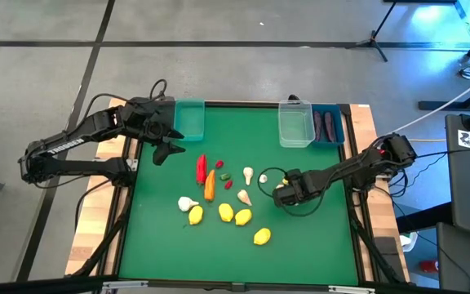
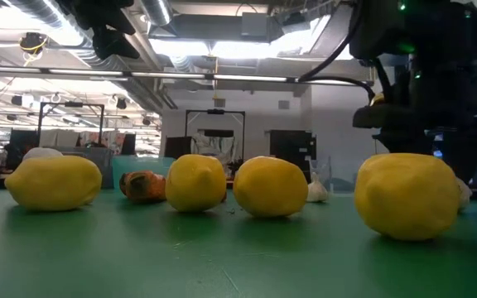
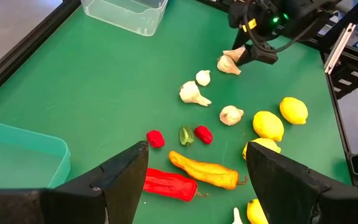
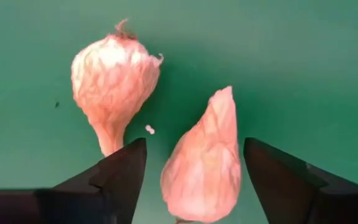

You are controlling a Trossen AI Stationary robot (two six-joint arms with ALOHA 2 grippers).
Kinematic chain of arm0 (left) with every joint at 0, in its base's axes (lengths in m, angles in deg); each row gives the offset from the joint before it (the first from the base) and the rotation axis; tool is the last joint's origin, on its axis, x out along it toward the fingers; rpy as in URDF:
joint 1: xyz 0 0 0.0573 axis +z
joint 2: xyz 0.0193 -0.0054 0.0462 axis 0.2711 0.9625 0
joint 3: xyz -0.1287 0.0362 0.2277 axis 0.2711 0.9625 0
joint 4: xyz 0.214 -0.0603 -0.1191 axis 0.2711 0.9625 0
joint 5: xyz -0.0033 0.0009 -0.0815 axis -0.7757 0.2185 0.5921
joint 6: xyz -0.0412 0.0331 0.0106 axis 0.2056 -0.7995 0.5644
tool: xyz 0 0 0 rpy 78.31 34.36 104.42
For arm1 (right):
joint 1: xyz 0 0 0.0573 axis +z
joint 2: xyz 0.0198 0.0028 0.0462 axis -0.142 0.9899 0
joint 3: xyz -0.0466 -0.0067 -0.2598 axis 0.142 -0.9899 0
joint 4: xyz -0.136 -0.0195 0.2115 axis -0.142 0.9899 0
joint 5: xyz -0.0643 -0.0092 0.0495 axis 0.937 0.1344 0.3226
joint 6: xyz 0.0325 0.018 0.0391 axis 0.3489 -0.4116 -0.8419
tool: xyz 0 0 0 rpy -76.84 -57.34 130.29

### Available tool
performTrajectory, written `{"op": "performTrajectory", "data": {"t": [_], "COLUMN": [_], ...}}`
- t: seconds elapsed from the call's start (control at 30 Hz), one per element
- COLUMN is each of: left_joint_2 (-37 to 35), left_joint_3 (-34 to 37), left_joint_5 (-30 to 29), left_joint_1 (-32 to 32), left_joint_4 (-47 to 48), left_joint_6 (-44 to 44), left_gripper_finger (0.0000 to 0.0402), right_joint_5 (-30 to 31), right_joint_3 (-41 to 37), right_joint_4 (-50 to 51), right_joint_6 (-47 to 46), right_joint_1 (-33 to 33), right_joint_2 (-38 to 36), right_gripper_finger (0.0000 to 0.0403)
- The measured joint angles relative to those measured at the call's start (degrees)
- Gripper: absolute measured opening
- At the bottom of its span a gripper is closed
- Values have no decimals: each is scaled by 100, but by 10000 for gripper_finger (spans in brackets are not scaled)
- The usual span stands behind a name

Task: Sort produce into baskets
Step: Put the garlic into the transparent bin

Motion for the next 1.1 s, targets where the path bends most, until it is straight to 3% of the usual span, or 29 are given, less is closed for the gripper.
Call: {"op": "performTrajectory", "data": {"t": [0.23,0.5,0.8,1.1], "left_joint_2": [0,0,0,0], "left_joint_3": [0,0,0,0], "left_joint_5": [-2,-1,-1,0], "left_joint_1": [0,0,0,0], "left_joint_4": [0,0,0,0], "left_joint_6": [-40,-42,-43,-68], "left_gripper_finger": [267,267,267,267], "right_joint_5": [-183,-270,-295,160], "right_joint_3": [0,0,203,1322], "right_joint_4": [21,-5,-242,726], "right_joint_6": [95,120,116,447], "right_joint_1": [24,21,21,-90], "right_joint_2": [0,-2,-7,-7], "right_gripper_finger": [200,152,153,154]}}
